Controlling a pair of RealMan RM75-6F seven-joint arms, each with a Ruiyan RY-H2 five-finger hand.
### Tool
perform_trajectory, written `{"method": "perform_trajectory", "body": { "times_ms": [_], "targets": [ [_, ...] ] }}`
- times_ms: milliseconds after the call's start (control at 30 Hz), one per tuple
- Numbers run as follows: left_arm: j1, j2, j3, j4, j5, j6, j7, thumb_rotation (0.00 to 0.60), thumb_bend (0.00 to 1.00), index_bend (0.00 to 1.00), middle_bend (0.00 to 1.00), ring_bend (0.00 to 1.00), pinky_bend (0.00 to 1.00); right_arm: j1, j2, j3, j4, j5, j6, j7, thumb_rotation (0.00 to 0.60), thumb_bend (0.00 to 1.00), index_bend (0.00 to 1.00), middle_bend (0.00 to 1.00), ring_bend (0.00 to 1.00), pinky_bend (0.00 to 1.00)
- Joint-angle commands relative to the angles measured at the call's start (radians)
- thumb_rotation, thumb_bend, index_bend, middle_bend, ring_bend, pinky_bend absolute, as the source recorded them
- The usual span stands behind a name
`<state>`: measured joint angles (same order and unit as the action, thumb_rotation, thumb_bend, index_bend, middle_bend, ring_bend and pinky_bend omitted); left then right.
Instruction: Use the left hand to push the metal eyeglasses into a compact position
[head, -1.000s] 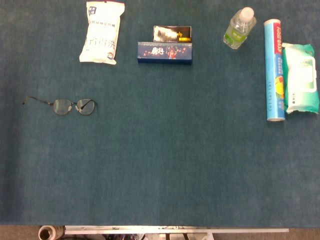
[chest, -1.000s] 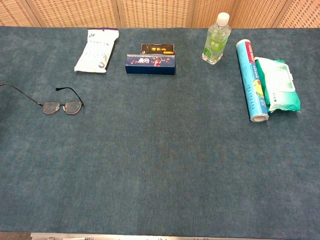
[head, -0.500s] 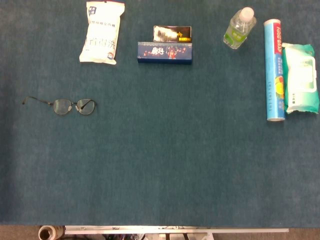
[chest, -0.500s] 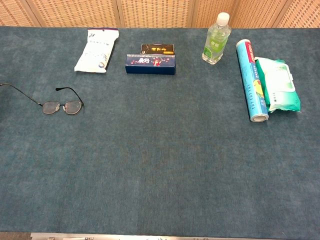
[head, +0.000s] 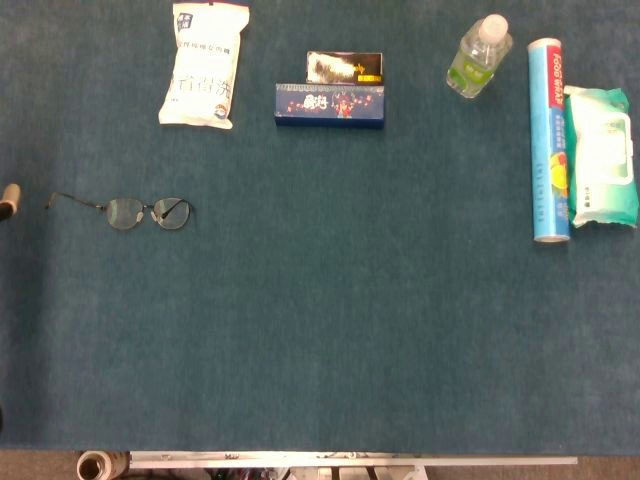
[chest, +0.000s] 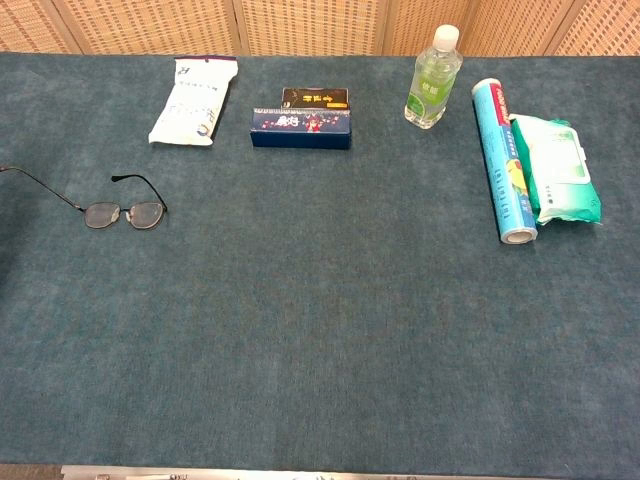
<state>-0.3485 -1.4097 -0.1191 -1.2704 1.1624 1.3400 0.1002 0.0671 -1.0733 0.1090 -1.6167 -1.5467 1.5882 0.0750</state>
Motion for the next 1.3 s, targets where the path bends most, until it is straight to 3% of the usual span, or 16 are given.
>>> {"method": "perform_trajectory", "body": {
  "times_ms": [33, 467, 1300],
  "targets": [
    [-0.006, -0.031, -0.011, 0.017, 0.016, -0.004, -0.003, 0.600, 0.23, 0.00, 0.00, 0.00, 0.11, -0.001, 0.000, 0.000, -0.001, 0.000, 0.001, 0.000, 0.600, 0.28, 0.43, 0.35, 0.17, 0.39],
    [-0.025, -0.086, -0.036, 0.017, 0.060, -0.006, 0.031, 0.600, 0.23, 0.00, 0.00, 0.00, 0.11, -0.004, 0.005, 0.003, -0.003, 0.002, 0.006, 0.006, 0.600, 0.28, 0.43, 0.35, 0.17, 0.39],
    [-0.042, -0.184, -0.037, 0.032, 0.095, -0.049, 0.055, 0.600, 0.23, 0.00, 0.00, 0.00, 0.11, -0.010, 0.013, 0.003, -0.007, -0.002, 0.016, 0.021, 0.600, 0.28, 0.43, 0.35, 0.17, 0.39]
  ]
}}
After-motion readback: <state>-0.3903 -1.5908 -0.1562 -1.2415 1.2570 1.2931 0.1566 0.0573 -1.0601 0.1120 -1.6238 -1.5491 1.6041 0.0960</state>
